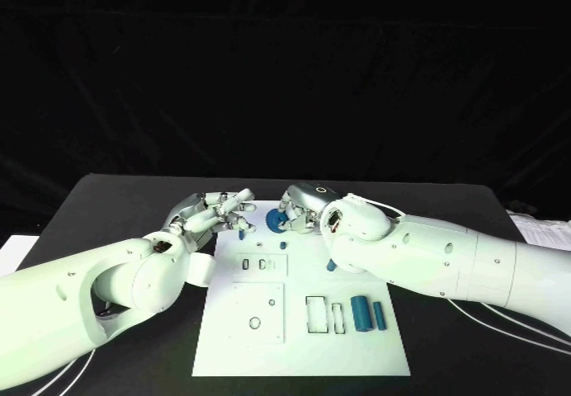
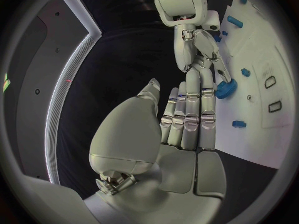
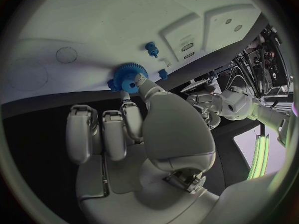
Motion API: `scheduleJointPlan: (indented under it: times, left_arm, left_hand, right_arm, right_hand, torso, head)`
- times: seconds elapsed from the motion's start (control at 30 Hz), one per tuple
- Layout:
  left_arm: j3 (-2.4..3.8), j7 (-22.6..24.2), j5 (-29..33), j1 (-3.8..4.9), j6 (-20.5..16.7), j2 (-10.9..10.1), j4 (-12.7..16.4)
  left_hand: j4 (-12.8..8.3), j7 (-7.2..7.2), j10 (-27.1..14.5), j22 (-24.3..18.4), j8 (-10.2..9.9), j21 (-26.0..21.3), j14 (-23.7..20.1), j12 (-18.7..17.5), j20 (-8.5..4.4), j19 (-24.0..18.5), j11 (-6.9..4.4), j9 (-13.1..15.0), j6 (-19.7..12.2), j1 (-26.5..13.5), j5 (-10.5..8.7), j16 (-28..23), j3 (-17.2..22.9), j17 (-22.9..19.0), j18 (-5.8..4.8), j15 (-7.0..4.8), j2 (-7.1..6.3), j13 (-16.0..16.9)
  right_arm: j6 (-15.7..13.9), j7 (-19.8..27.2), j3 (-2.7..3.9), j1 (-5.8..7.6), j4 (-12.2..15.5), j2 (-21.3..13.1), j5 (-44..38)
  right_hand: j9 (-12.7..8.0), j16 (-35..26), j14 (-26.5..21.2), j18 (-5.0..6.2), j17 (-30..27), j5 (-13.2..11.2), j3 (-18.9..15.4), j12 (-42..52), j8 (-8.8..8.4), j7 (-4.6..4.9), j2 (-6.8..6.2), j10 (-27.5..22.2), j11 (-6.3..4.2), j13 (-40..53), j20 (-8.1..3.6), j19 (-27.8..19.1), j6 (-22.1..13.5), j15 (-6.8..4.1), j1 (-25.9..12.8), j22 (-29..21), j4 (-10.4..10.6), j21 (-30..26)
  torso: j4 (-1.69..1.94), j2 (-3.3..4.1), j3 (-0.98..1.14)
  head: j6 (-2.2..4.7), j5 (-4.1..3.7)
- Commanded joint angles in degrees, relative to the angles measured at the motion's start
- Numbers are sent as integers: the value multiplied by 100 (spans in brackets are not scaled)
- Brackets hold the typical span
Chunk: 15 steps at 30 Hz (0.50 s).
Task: Assemble the parts on the task board
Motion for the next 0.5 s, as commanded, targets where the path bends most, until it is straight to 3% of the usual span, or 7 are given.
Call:
scheduleJointPlan:
  times: [0.03, 0.23, 0.5]
  left_arm:
    - [3, 11, -20, 6, 124, 15, 4]
    - [3, 3, -20, 6, 128, 19, -3]
    - [3, -22, -20, 6, 151, 20, -9]
  left_hand:
    - [-11, 20, -20, 9, -21, 10, -36, -22, 3, -41, 1, 4, -30, 0, -22, -30, -10, 5, 90, 13, 49, 9]
    - [-11, 20, -20, 9, -21, 10, -36, -22, 3, -41, 1, 4, -30, 0, -22, -30, -10, 5, 90, 13, 49, 9]
    - [-11, 20, -20, 9, -21, 10, -36, -22, 3, -41, 1, 4, -30, 0, -22, -30, -10, 5, 90, 13, 49, 9]
  right_arm:
    - [127, -25, -10, -18, -23, 28, -89]
    - [105, 62, -15, -22, -58, 53, -49]
    - [51, 87, -21, -23, -80, 67, -29]
  right_hand:
    - [46, -36, 423, -72, 657, 45, 25, -71, -30, -44, -22, -54, 10, 84, 7, -52, 42, -4, -97, -39, 13, -5]
    - [-29, -134, 392, -38, 533, 188, -118, -480, -236, 66, -260, -253, 110, -172, 79, -163, -302, 80, -358, -215, 144, -86]
    - [-44, -178, 382, -19, 487, 214, -270, -725, -323, 103, -328, -367, 151, -327, 125, -214, -473, 118, -492, -298, 307, -129]
  torso:
    - [-7, 3, 3]
    - [-5, 1, 3]
    - [-4, 1, 4]
  head:
    - [-7, 1]
    - [-18, 3]
    - [-22, -2]
